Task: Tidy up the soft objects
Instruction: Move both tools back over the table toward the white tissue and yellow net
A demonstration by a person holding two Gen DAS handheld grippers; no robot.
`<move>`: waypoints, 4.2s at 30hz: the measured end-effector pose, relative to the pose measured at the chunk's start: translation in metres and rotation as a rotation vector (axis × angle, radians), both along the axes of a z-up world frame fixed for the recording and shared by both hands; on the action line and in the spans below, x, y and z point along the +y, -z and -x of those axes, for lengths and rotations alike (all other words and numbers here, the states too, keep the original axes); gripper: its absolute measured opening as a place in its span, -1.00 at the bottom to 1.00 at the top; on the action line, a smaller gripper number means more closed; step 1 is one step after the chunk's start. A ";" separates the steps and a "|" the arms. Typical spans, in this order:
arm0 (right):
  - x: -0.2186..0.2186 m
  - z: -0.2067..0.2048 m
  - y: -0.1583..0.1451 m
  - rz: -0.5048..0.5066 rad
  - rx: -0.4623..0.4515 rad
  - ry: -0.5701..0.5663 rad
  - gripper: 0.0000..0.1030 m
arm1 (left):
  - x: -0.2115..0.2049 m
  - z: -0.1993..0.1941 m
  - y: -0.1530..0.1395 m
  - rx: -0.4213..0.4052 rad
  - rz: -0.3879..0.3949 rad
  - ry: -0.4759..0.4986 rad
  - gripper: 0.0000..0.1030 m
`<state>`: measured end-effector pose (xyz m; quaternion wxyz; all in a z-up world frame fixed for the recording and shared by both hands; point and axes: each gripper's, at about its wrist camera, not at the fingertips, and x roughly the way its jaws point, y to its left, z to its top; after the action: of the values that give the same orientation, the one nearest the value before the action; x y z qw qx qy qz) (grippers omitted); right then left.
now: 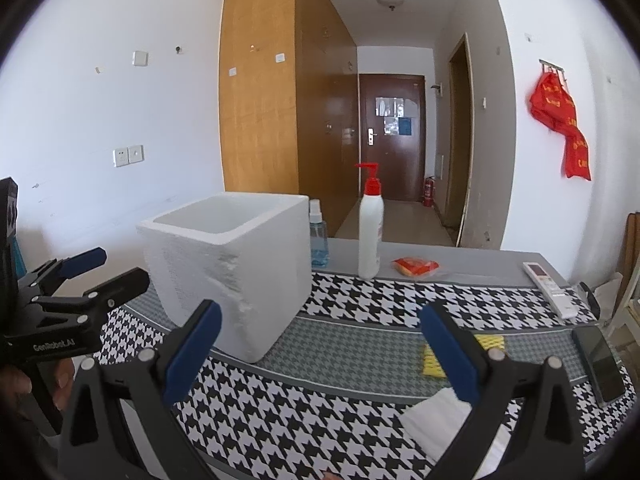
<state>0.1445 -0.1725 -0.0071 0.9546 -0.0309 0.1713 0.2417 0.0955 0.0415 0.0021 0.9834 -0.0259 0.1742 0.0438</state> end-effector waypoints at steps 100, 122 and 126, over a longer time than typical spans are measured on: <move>-0.143 -0.095 0.048 0.090 0.231 0.138 0.97 | -0.195 -0.106 0.074 0.413 0.038 0.435 0.98; -0.151 -0.119 0.057 0.062 0.309 0.114 0.97 | -0.224 -0.125 0.095 0.515 -0.064 0.466 -0.31; -0.150 -0.121 0.056 0.057 0.310 0.109 0.97 | -0.225 -0.127 0.096 0.514 -0.054 0.492 -0.63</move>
<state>0.2653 -0.3221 -0.0628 0.9272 -0.0110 0.3247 0.1865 0.2223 -0.1839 -0.0936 0.8889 0.0546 0.4158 -0.1847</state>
